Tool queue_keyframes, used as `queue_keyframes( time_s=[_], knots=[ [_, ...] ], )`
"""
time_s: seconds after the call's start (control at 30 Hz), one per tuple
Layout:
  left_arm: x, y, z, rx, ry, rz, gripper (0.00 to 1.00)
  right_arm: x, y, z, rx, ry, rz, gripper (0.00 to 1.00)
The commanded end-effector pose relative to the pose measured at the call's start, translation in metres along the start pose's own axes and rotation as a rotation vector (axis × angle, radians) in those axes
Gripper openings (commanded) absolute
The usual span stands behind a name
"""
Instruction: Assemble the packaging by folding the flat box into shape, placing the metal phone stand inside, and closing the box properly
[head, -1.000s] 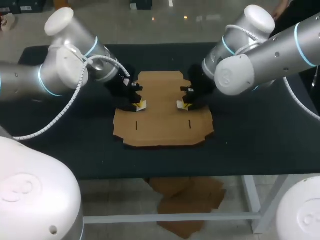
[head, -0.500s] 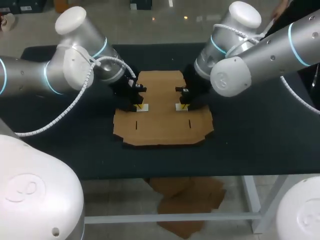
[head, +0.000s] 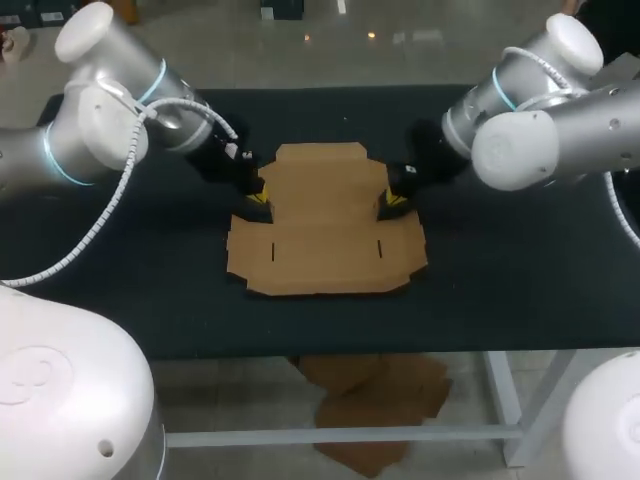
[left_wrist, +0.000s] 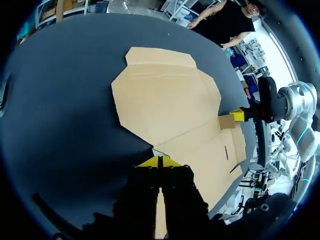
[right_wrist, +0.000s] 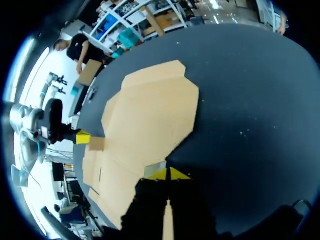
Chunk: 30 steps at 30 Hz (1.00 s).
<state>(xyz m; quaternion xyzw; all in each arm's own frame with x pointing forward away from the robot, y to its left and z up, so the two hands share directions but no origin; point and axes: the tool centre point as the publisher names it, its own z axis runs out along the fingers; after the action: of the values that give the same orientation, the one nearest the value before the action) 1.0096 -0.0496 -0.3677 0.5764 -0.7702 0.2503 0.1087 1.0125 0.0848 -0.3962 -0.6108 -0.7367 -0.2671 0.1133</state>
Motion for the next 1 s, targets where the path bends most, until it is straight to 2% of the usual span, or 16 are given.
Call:
queue_keyframes(
  time_s=[0.03,0.17,0.7,1.0],
  knots=[
    [-0.002,0.003,-0.013,-0.003,-0.018,-0.019,0.0,-0.011,0.001,-0.019,0.023,0.155,0.004,0.0],
    [-0.005,0.005,-0.017,-0.004,-0.031,-0.032,0.0,-0.014,0.002,-0.025,0.038,0.181,0.006,0.0],
    [-0.002,0.017,-0.042,0.013,-0.069,-0.09,0.0,-0.014,-0.005,-0.053,0.056,0.156,0.018,0.0],
    [0.007,0.038,-0.075,0.028,-0.087,-0.104,0.0,-0.01,-0.011,-0.089,0.063,0.126,0.0,0.0]
  ],
)
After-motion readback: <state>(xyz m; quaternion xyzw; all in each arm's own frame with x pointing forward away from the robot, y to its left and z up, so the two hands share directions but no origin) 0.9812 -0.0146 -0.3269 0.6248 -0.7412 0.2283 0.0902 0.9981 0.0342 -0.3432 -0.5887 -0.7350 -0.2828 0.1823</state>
